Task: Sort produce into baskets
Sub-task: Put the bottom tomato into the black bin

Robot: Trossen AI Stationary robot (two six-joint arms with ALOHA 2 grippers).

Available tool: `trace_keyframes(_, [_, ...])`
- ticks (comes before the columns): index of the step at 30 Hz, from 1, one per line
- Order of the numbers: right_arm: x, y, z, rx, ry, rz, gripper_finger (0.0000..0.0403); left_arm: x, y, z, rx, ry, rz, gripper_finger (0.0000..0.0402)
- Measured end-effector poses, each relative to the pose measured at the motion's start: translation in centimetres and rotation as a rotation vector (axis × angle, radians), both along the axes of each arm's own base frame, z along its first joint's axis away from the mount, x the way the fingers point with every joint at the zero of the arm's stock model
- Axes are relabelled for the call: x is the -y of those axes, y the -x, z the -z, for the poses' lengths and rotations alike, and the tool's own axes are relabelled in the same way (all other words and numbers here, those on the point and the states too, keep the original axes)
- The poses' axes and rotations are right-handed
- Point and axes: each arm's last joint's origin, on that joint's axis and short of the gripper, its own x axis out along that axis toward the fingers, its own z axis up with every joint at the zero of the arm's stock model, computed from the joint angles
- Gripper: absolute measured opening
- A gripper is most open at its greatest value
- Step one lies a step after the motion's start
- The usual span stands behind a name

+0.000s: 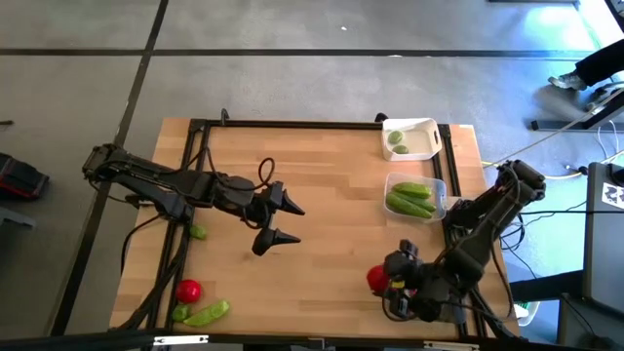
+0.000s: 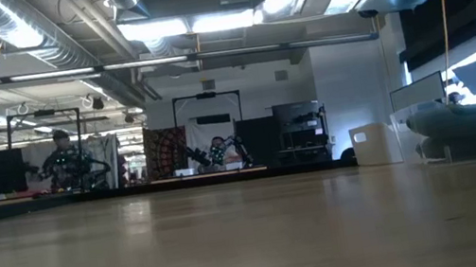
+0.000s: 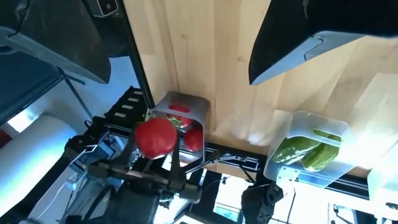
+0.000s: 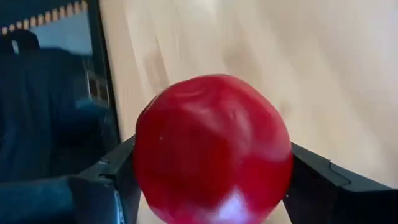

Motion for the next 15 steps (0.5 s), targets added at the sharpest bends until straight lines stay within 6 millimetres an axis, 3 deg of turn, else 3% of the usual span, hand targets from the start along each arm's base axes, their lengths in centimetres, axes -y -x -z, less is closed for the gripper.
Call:
trace_keyframes(6, [-0.8, 2.1, 0.6, -0.163, -0.140, 0.127, 0.0273, 0.0, 0.0, 0.0, 0.003, -0.015, 0.006, 0.0377])
trace_keyframes(15, [-2.8, 5.1, 0.7, -0.228, -0.276, 0.249, 0.0273, 0.0, 0.1, 0.2, -0.016, -0.041, 0.015, 0.0377])
